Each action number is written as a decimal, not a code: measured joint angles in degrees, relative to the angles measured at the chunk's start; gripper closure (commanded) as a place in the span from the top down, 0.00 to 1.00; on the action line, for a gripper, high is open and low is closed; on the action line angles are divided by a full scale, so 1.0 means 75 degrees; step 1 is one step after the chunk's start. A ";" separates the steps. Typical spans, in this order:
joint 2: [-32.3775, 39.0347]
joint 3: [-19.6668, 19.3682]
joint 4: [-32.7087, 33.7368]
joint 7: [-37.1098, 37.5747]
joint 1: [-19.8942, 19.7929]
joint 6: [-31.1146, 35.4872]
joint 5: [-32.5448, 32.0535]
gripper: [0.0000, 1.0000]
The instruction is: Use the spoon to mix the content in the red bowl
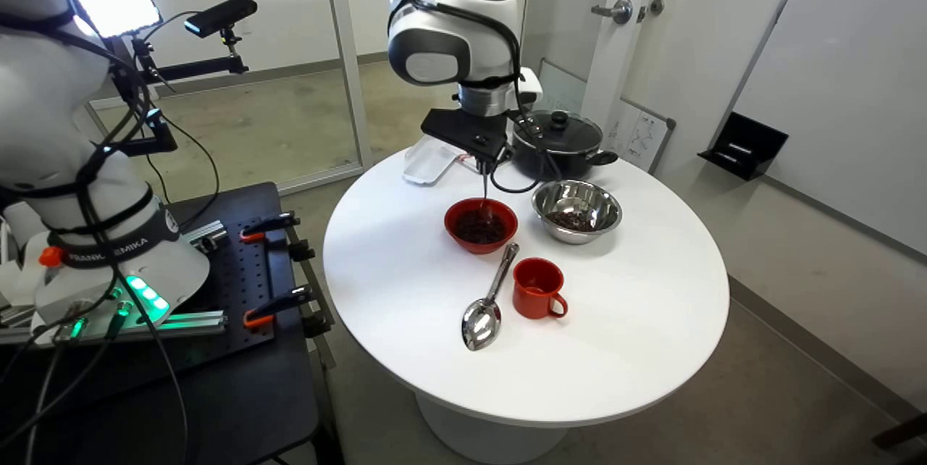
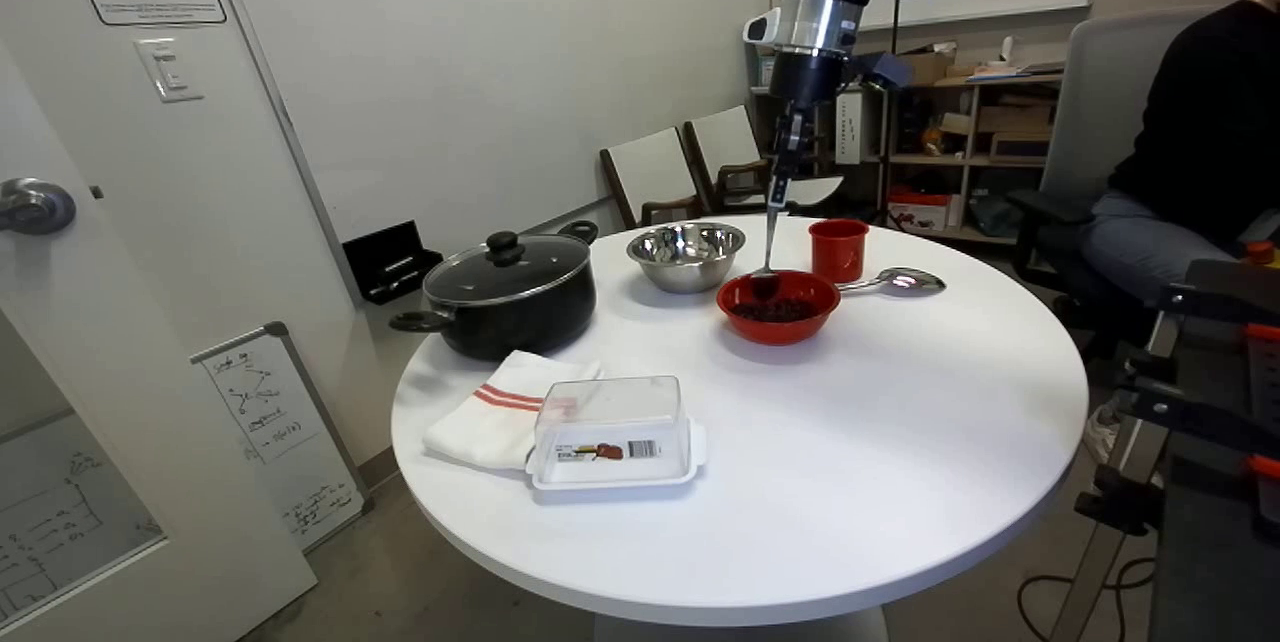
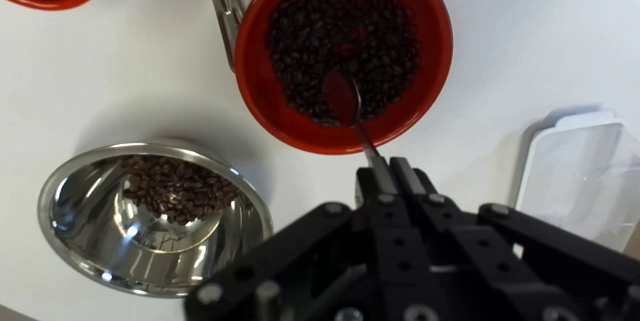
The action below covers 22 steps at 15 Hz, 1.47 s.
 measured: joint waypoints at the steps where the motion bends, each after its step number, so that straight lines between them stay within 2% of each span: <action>1: -0.0130 0.0002 0.0002 0.0000 -0.0026 -0.0035 0.0132 0.01; 6: -0.0797 -0.0187 0.0053 0.0318 -0.0062 -0.0200 0.0456 0.01; 12: -0.1242 -0.0864 0.0208 0.1380 -0.0016 -0.0562 0.0332 0.01; 19: -0.1203 -0.1702 0.0640 0.2869 -0.0064 -0.0995 0.0021 0.01; 22: -0.1009 -0.1910 0.0881 0.3425 -0.0143 -0.1210 -0.0116 0.01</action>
